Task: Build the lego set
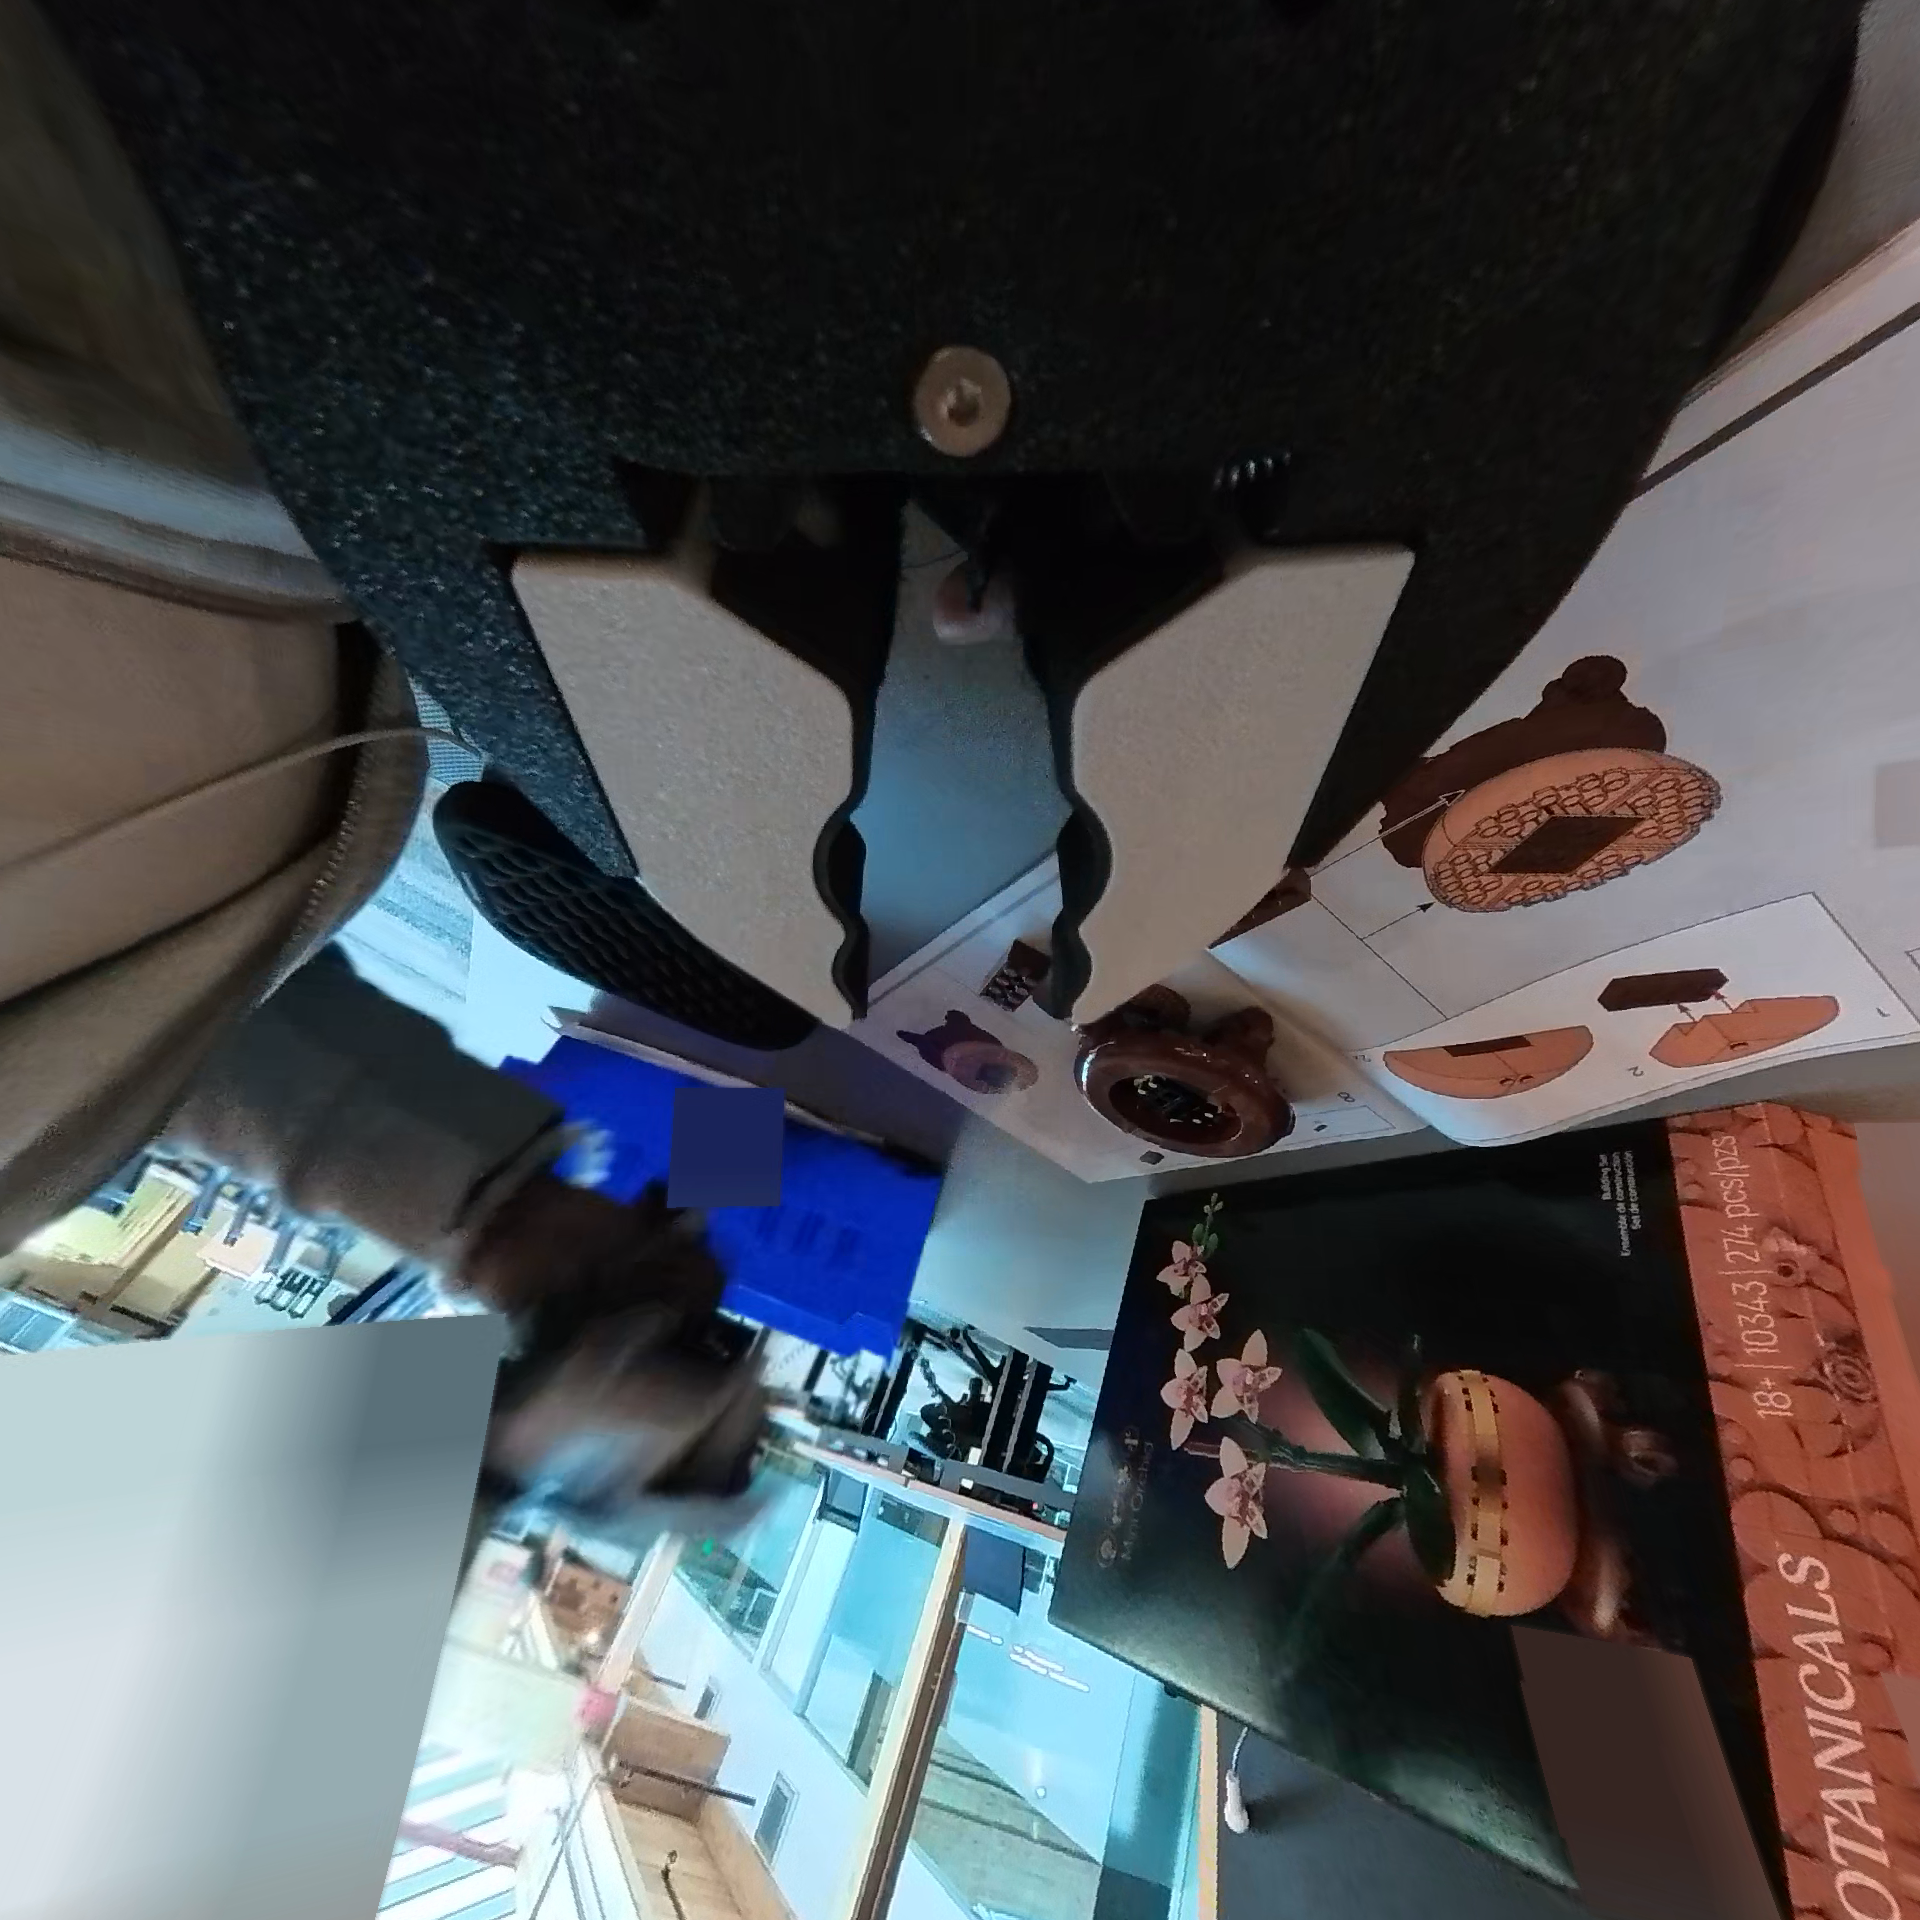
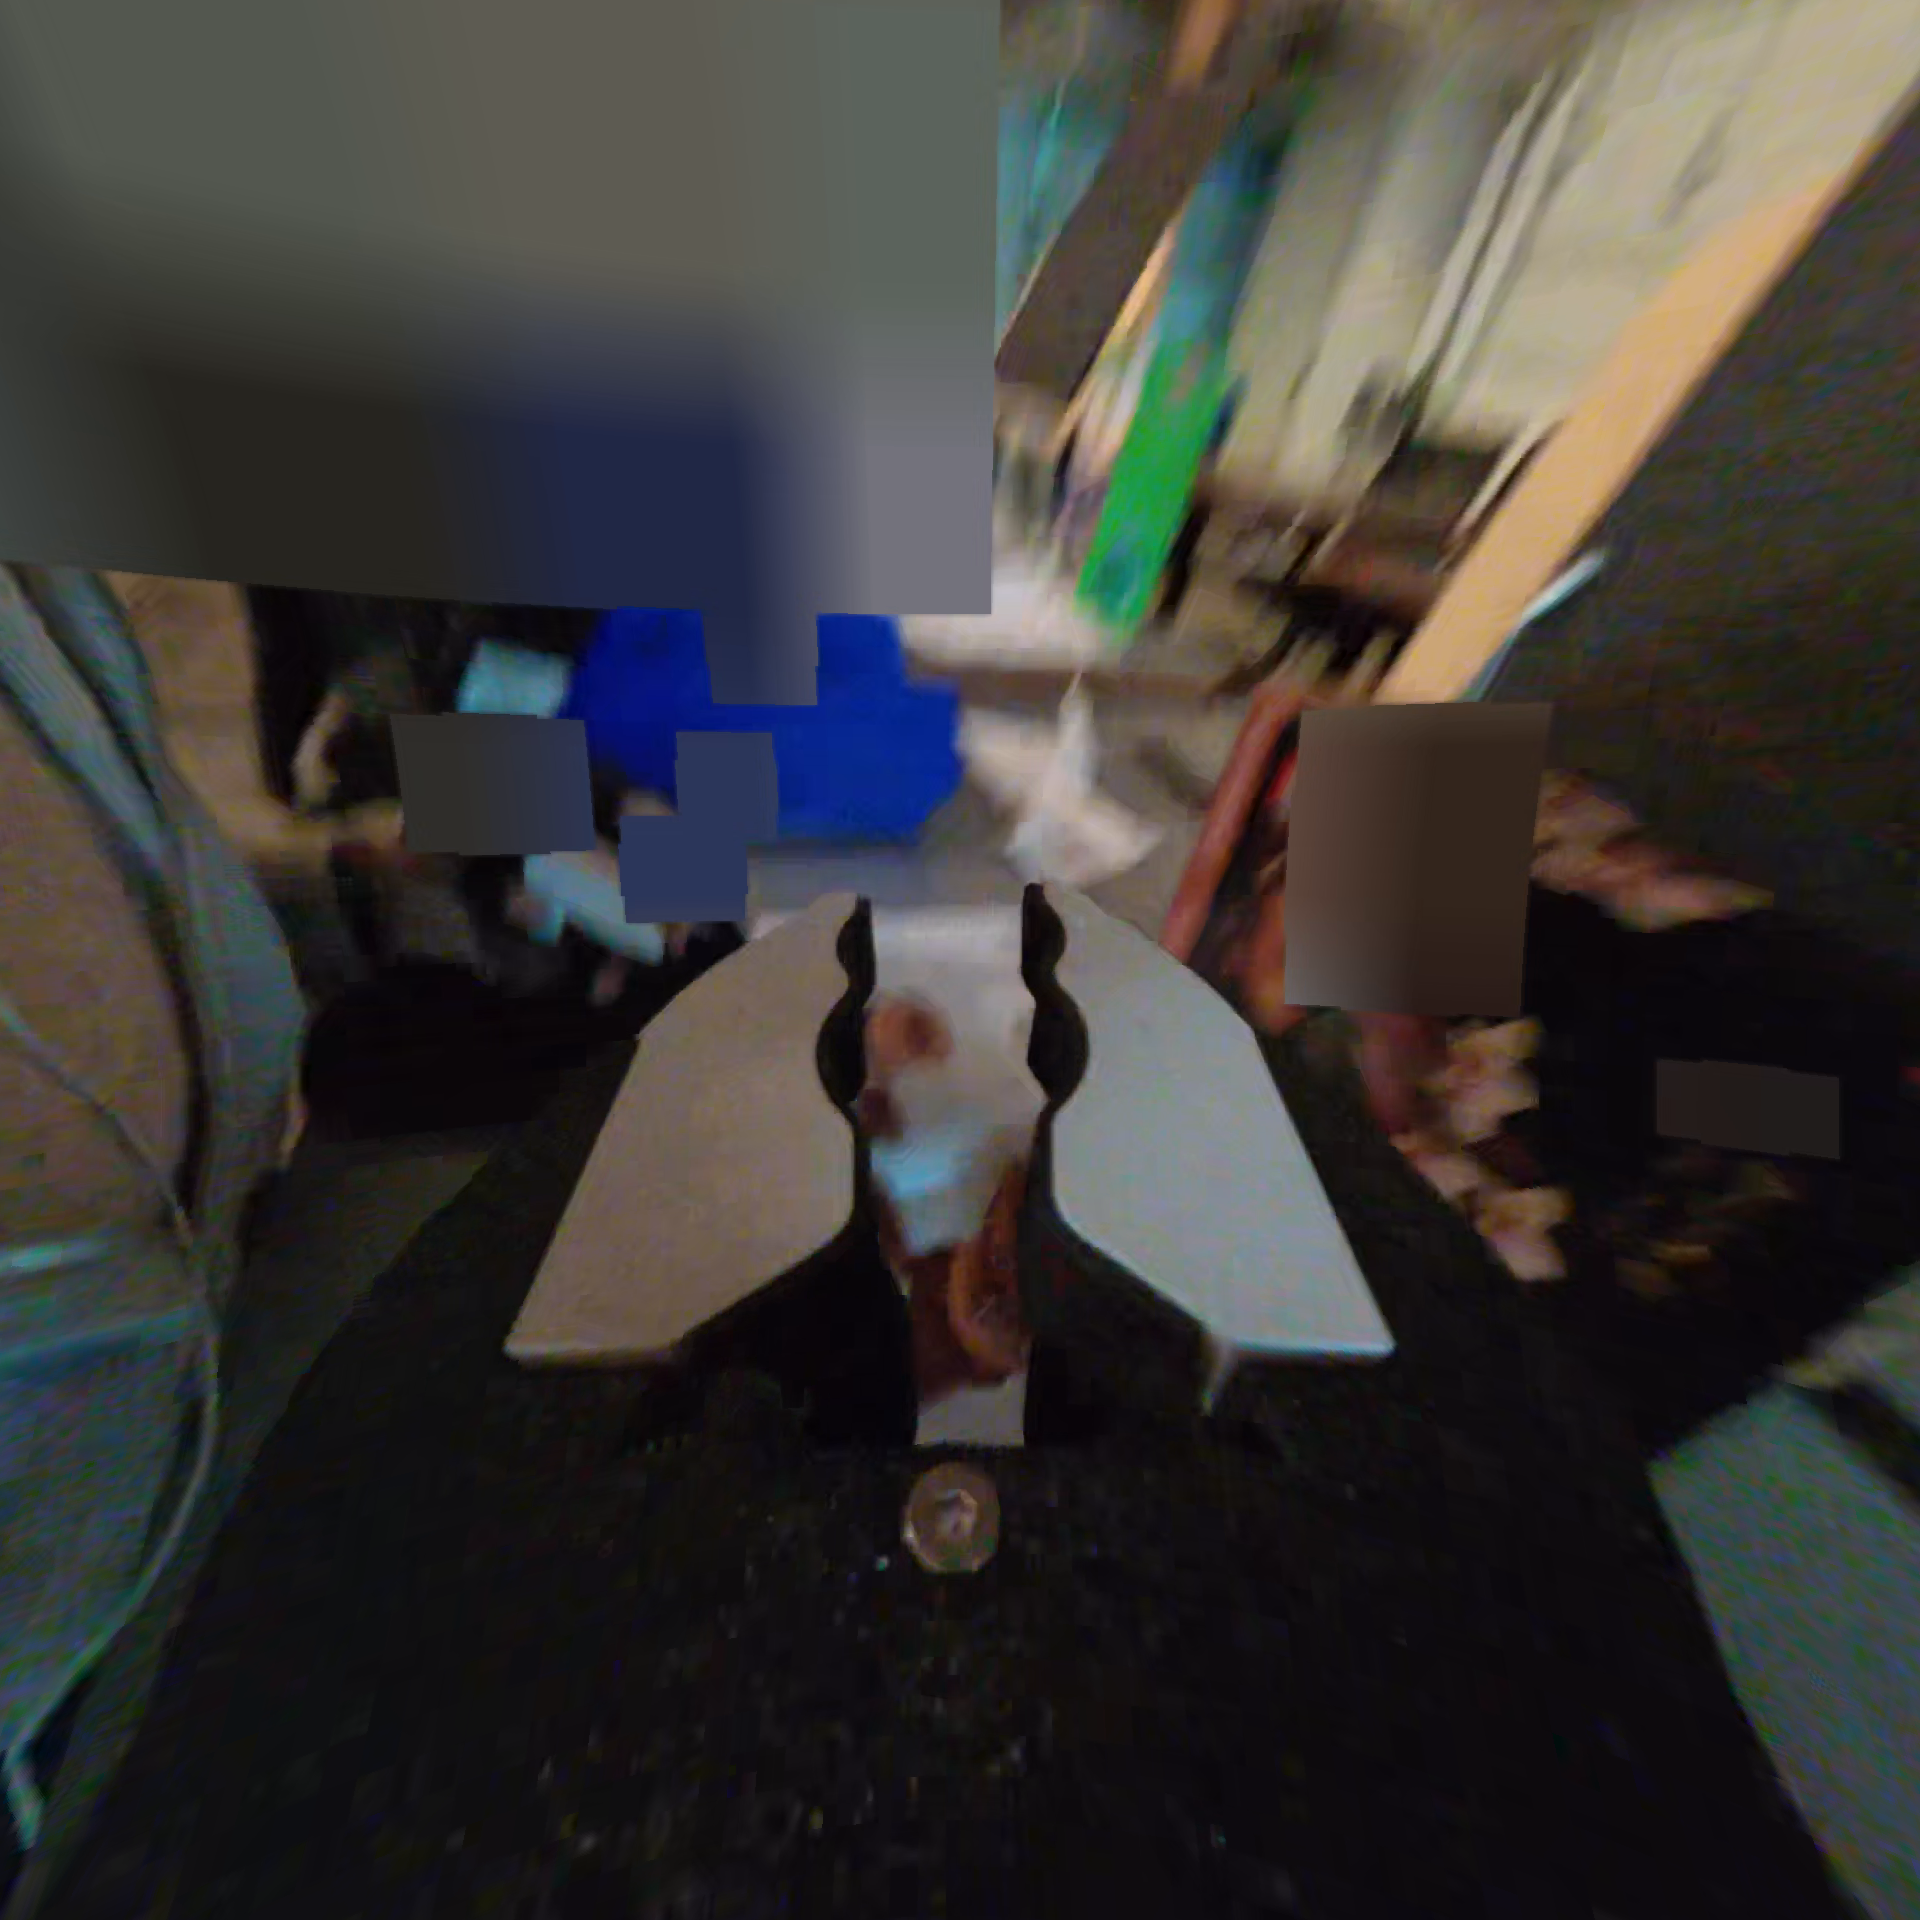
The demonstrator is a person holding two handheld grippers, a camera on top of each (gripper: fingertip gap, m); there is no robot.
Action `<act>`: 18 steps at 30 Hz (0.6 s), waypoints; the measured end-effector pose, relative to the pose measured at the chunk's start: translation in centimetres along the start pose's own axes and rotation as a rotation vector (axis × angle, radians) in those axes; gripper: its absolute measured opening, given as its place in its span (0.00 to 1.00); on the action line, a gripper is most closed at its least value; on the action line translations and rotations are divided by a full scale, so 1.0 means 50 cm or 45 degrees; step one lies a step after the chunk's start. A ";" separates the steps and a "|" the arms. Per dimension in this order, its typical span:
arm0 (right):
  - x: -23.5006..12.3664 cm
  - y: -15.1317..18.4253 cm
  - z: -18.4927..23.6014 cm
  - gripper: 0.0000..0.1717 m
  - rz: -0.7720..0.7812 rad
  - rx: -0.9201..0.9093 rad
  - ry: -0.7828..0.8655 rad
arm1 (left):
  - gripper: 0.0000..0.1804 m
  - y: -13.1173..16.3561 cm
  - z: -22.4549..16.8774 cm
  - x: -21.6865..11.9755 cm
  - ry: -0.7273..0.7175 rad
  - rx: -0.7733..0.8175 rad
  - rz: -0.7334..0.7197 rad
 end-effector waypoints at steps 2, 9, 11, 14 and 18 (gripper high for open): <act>-0.096 -0.053 -0.021 0.19 -0.082 -0.065 0.225 | 0.19 0.001 -0.001 0.002 0.004 0.007 0.015; -0.333 -0.070 -0.087 0.51 0.329 -0.139 0.597 | 0.31 0.010 -0.014 0.012 -0.001 0.111 0.090; -0.387 -0.070 -0.114 0.35 0.332 -0.188 0.650 | 0.32 0.015 -0.015 0.019 -0.025 0.128 0.136; -0.451 -0.065 -0.155 0.00 0.370 -0.326 0.714 | 0.25 0.015 -0.014 0.019 -0.043 0.138 0.131; -0.491 -0.027 -0.210 0.02 0.544 -0.361 0.567 | 0.04 0.003 -0.003 0.004 -0.110 0.082 0.014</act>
Point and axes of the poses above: each gripper's, where its closed fingertips meet, x out along the fingers, y out of its underside, z = x × y across the jaws, the point moved 7 cm from there along -x, back along the fingers, and after that the axes turned 7 degrees about -x, right-handed, at the moved point
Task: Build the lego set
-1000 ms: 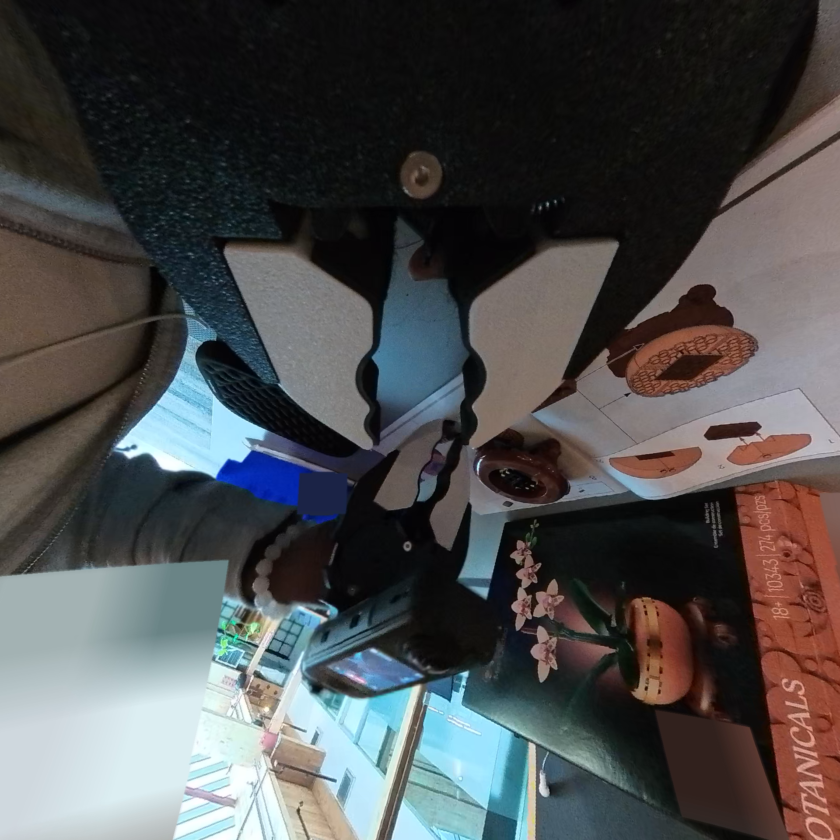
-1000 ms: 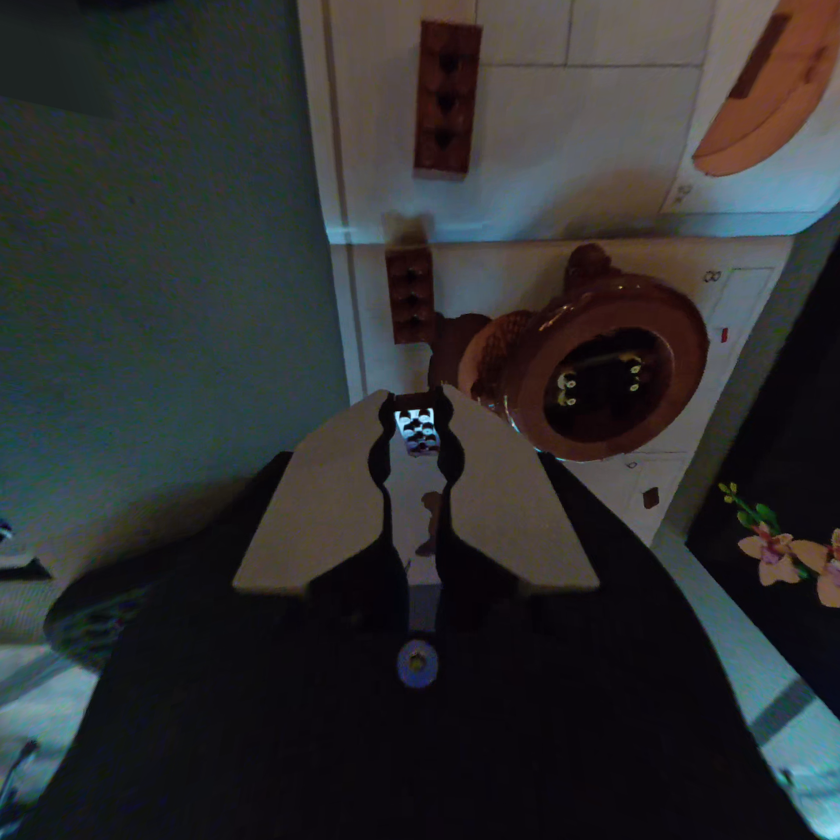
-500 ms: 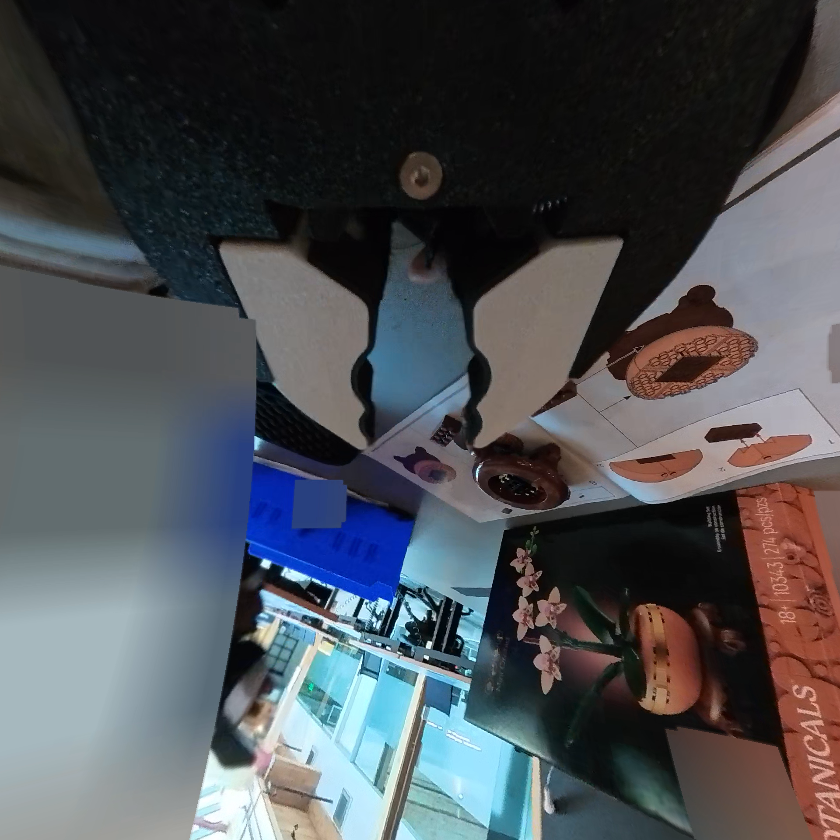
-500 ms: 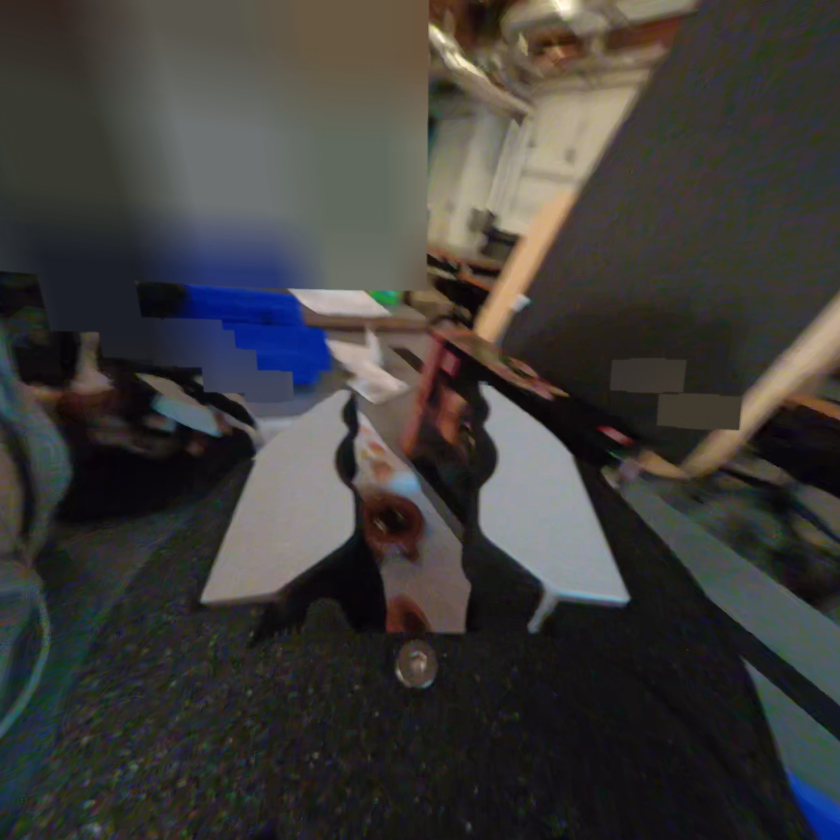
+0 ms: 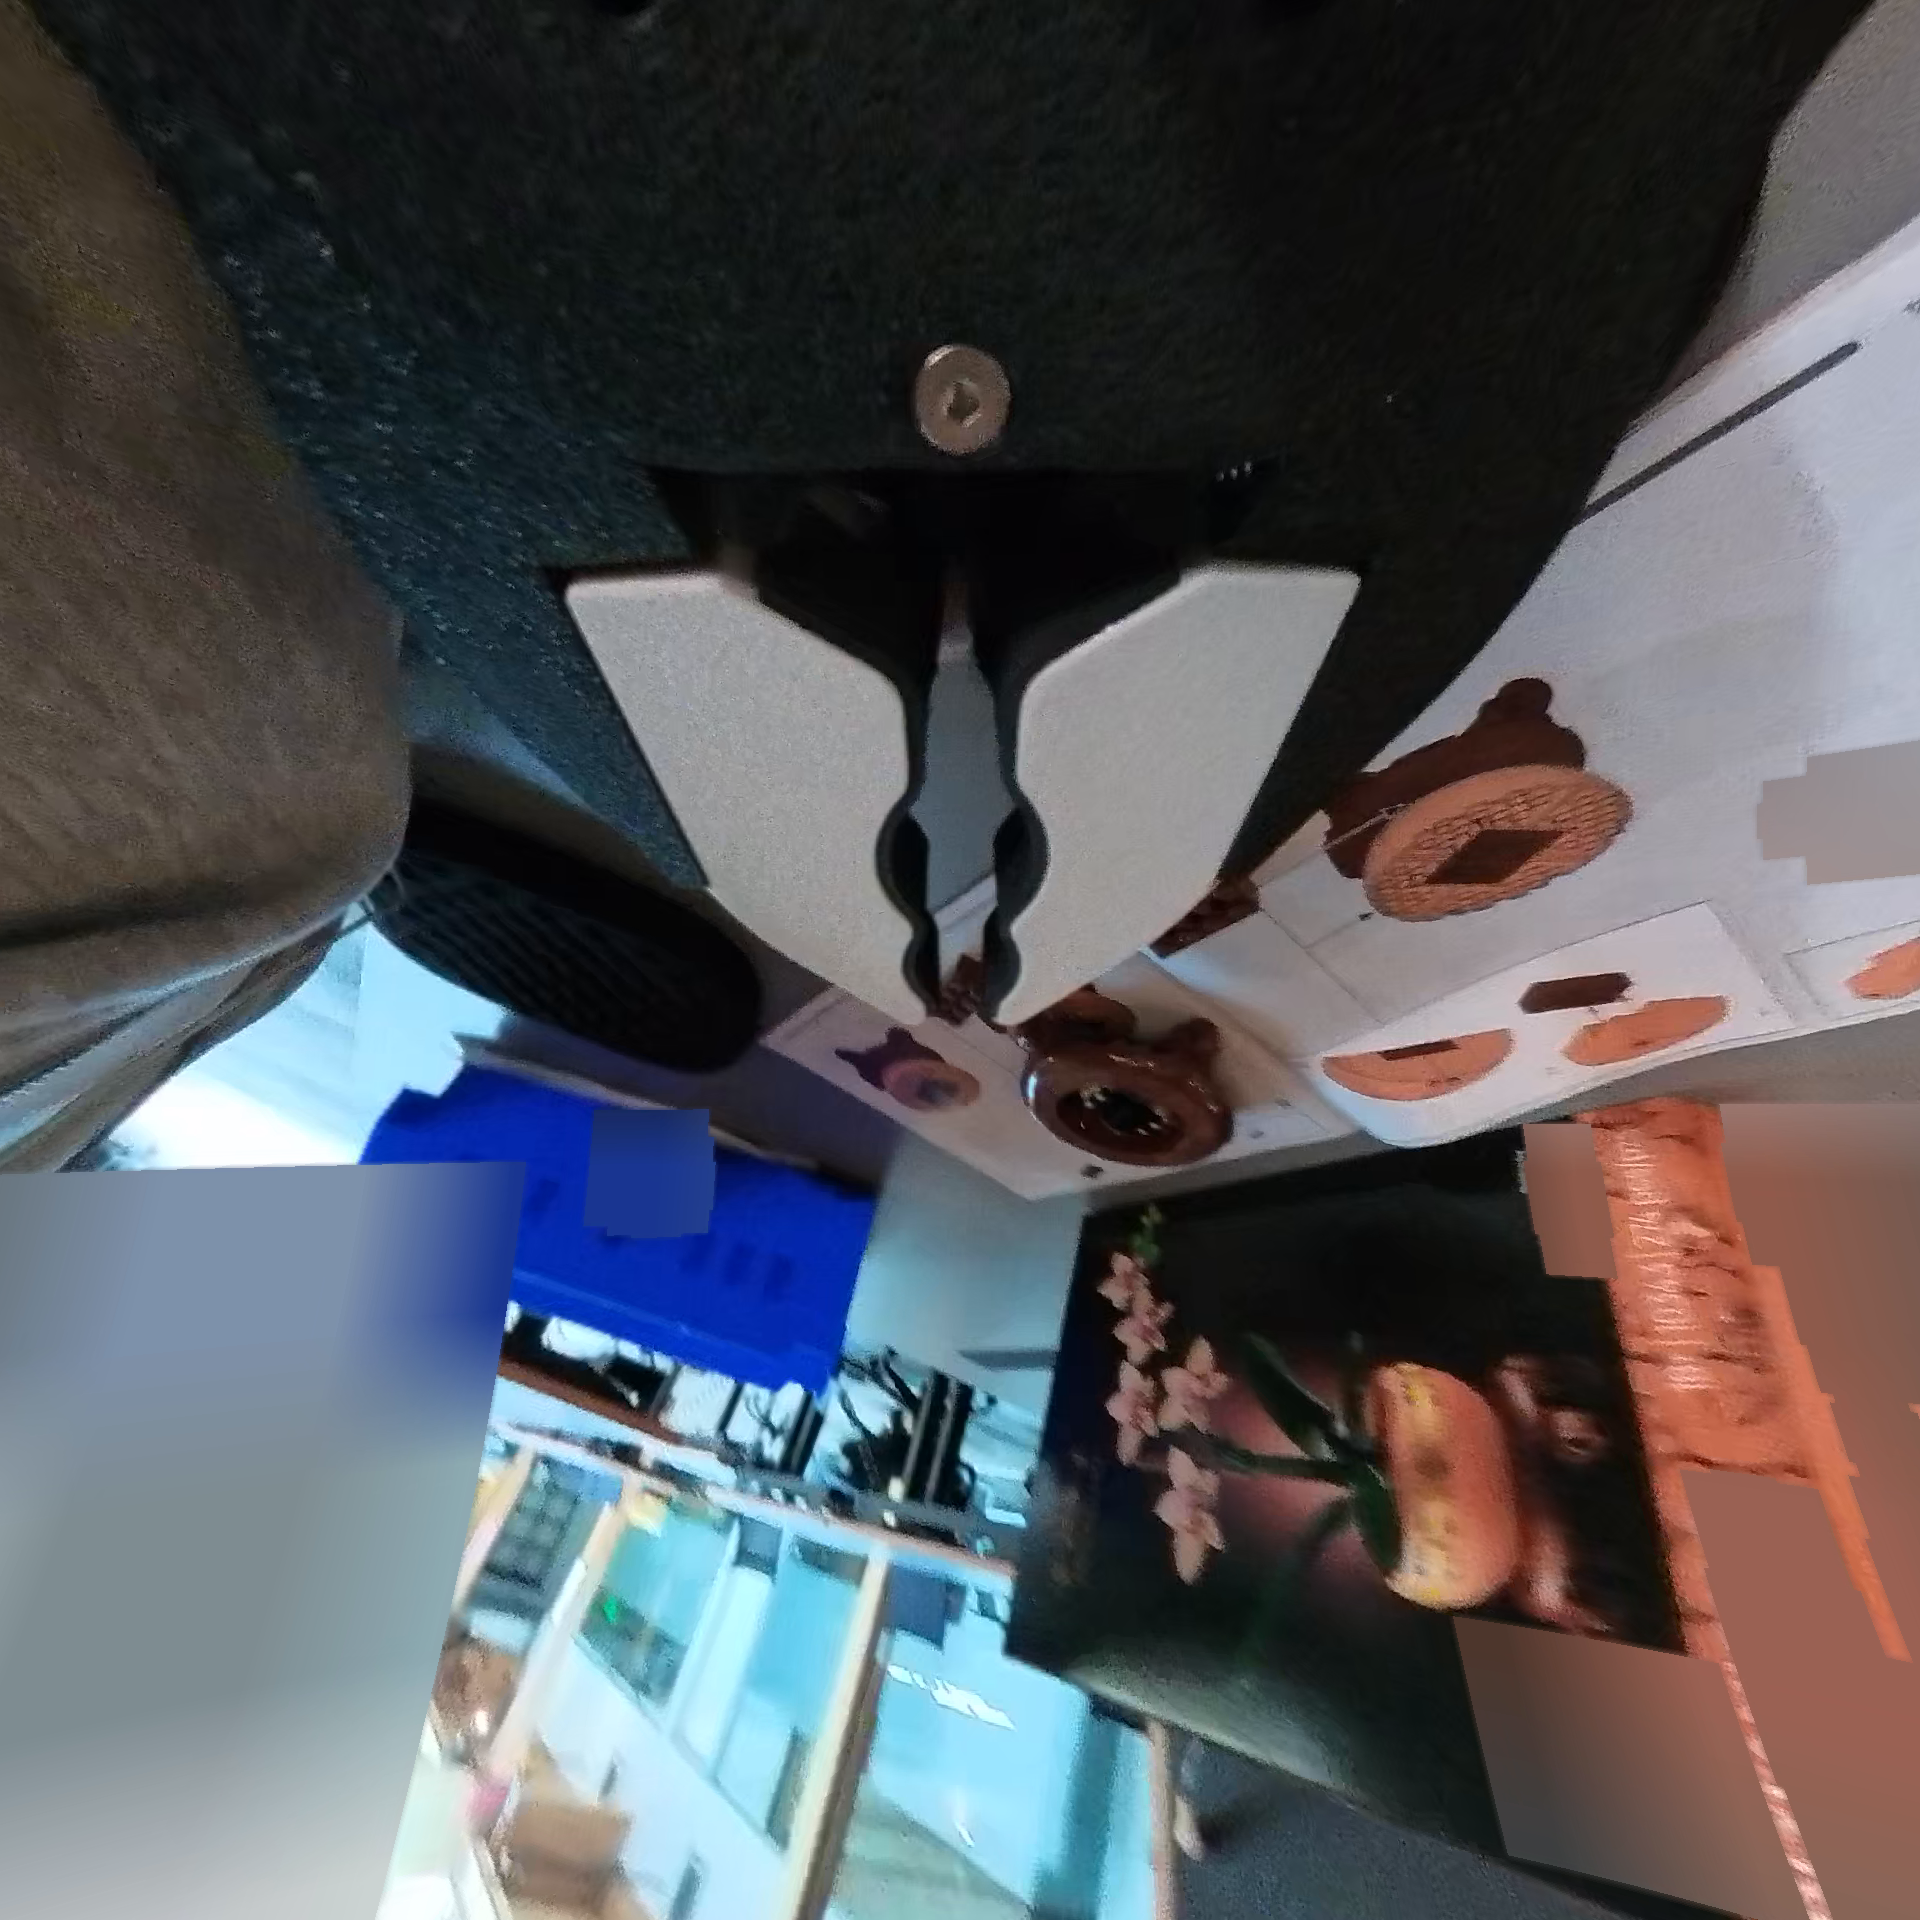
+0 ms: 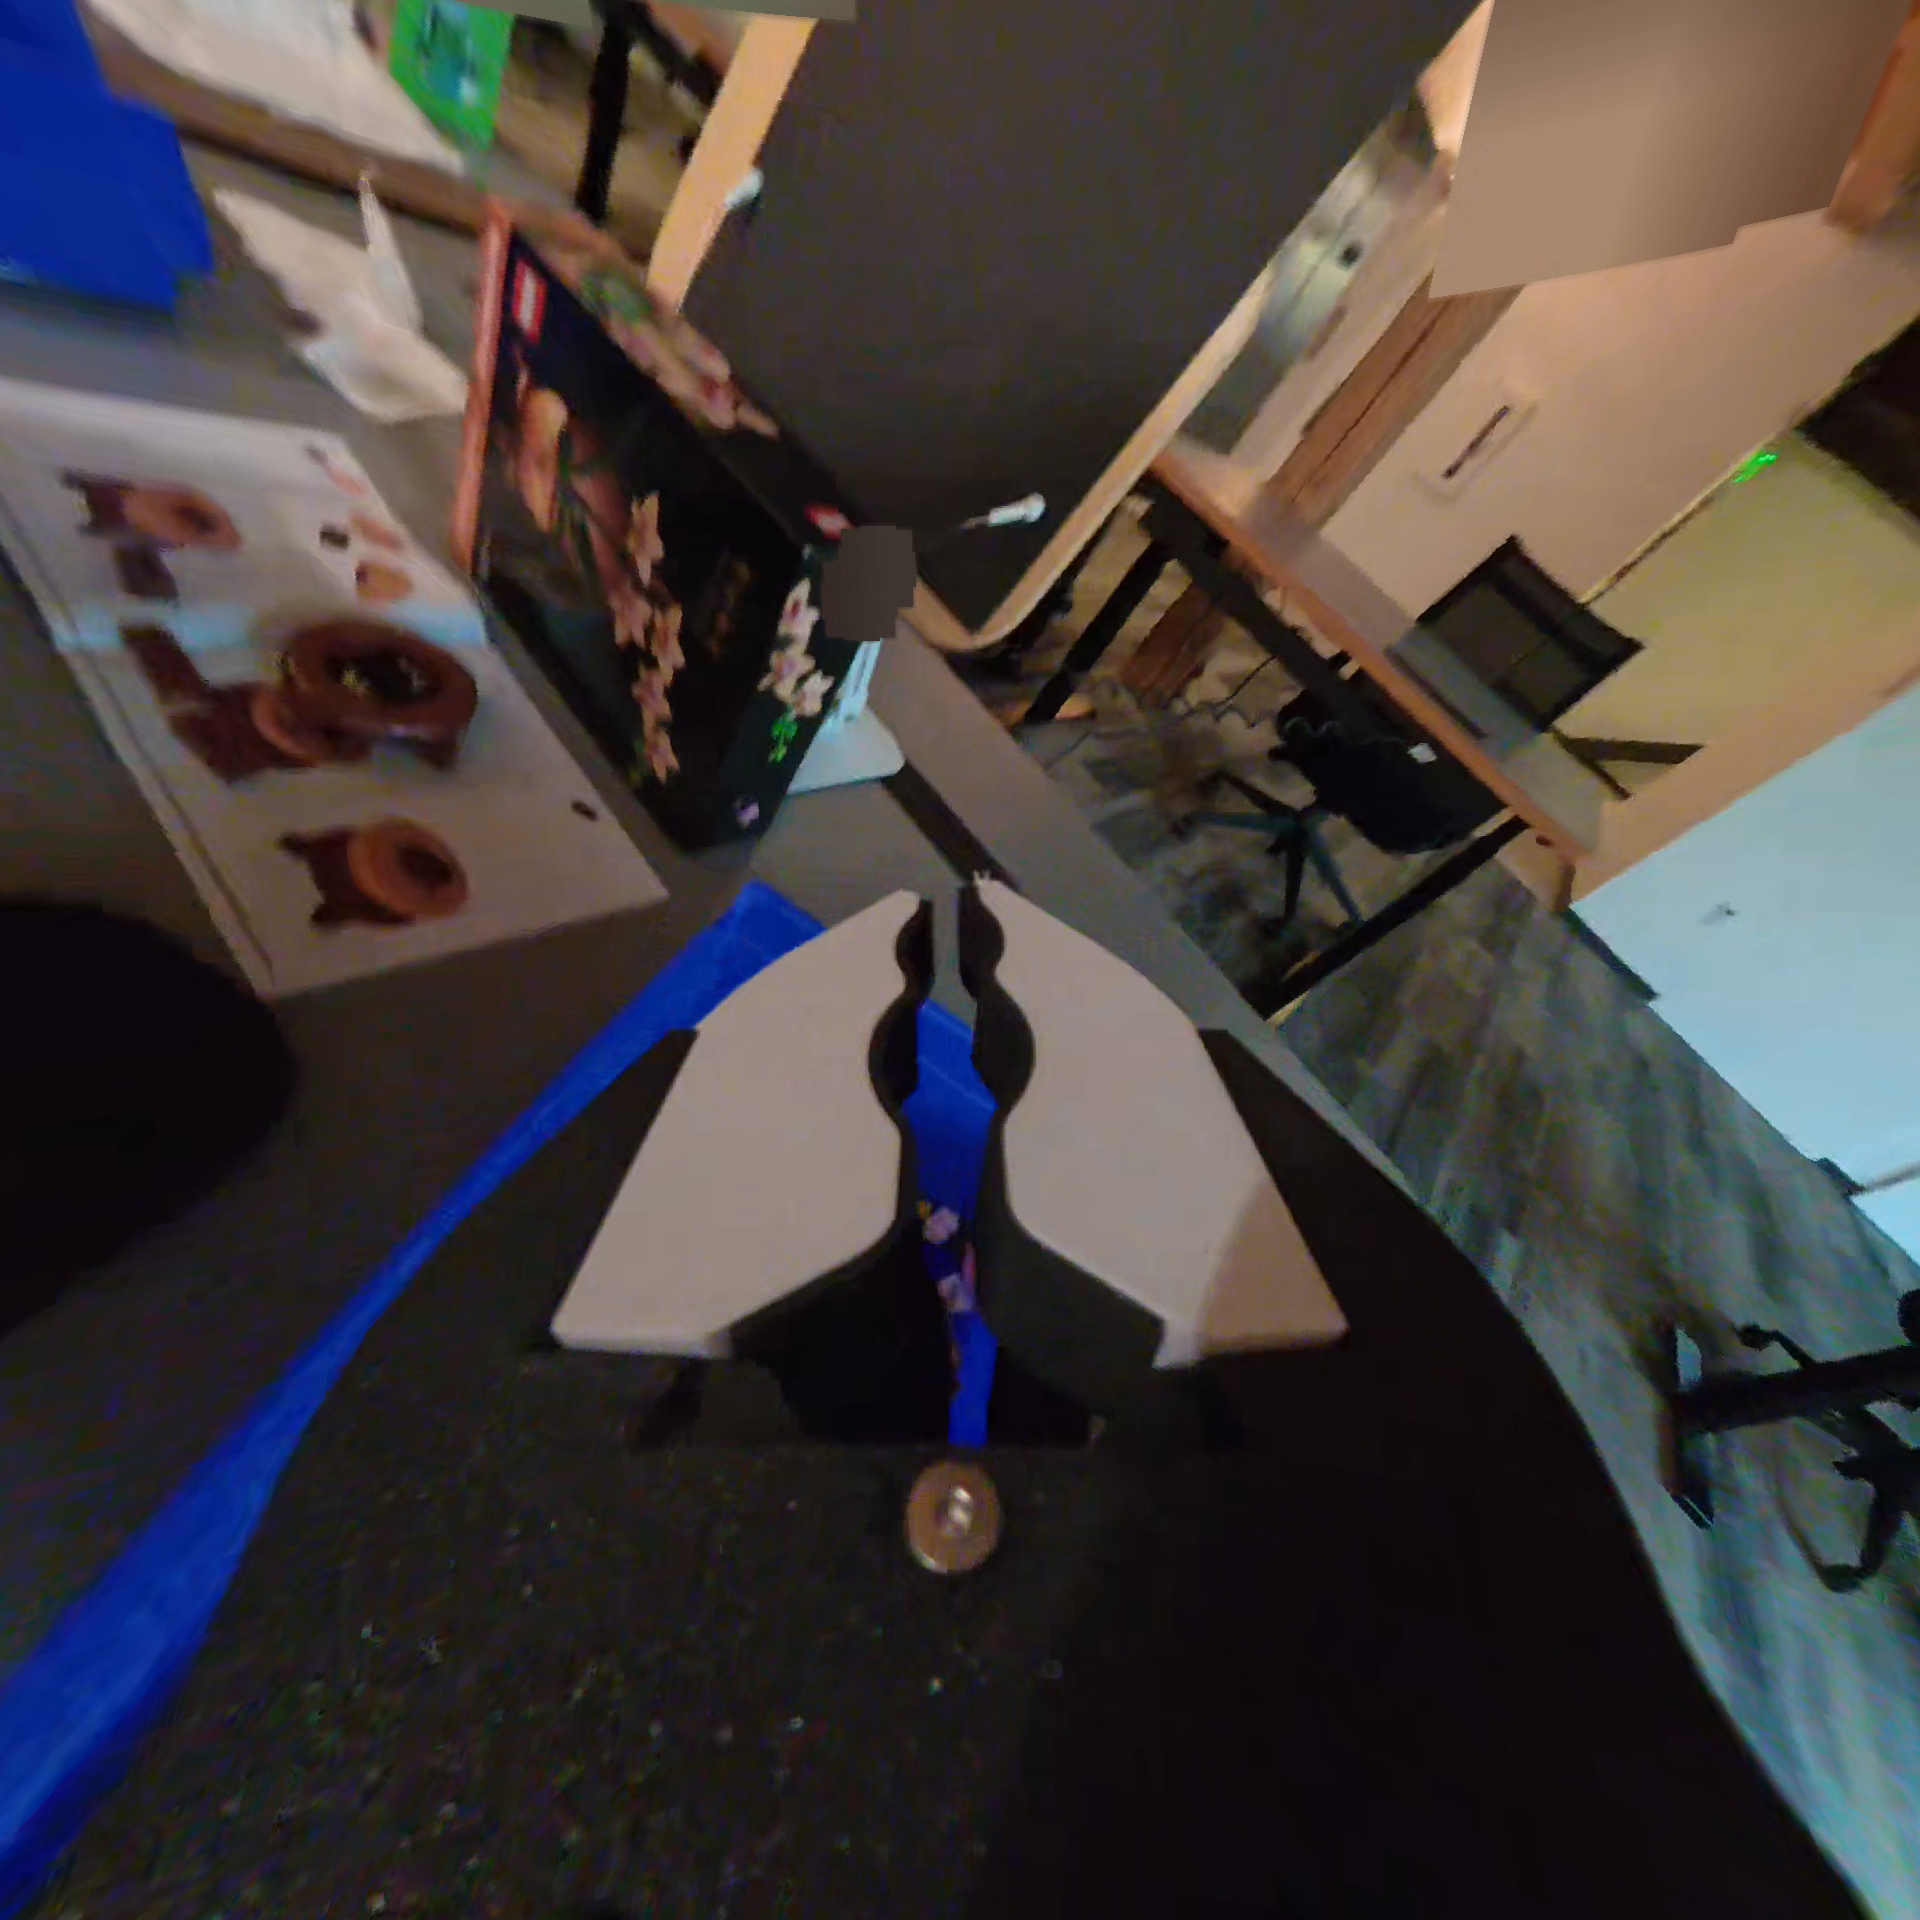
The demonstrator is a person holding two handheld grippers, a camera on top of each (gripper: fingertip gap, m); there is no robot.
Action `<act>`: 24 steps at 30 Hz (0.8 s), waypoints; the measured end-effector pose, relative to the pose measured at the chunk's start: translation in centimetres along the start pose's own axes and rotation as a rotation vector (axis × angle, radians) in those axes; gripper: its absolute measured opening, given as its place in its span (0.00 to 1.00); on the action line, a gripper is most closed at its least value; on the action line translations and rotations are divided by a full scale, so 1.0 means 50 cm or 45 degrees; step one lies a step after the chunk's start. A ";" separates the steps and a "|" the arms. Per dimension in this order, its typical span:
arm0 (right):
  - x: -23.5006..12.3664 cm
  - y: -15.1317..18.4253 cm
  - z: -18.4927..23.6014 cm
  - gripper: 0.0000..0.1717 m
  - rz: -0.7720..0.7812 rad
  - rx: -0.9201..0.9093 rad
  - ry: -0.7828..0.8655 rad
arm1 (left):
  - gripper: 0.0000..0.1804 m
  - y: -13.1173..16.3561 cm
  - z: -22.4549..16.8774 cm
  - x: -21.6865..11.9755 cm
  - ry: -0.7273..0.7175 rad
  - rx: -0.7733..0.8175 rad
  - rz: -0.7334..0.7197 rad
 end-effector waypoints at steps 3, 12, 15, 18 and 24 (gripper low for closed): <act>0.023 0.047 -0.023 0.02 0.143 0.054 -0.237 | 0.03 0.000 0.000 -0.001 -0.015 0.011 -0.011; 0.134 0.182 -0.030 0.04 0.492 -0.111 -0.878 | 0.02 0.020 -0.004 0.029 -0.045 0.059 0.211; 0.164 0.225 -0.022 0.15 0.560 -0.111 -1.065 | 0.03 0.019 -0.001 0.030 -0.039 0.030 0.215; 0.200 0.242 0.004 0.23 0.574 -0.120 -1.188 | 0.05 0.018 0.003 0.028 -0.054 0.012 0.200; 0.242 0.248 0.074 0.24 0.598 -0.219 -1.376 | 0.07 0.024 0.007 0.036 -0.064 -0.011 0.268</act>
Point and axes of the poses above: each gripper's, where its closed fingertips meet, x out along the fingers, y out of its underside, z = x × y across the jaws, the point moved 7 cm from there along -x, back along the fingers, and after that the axes turned 7 degrees about -x, right-handed, at the moved point
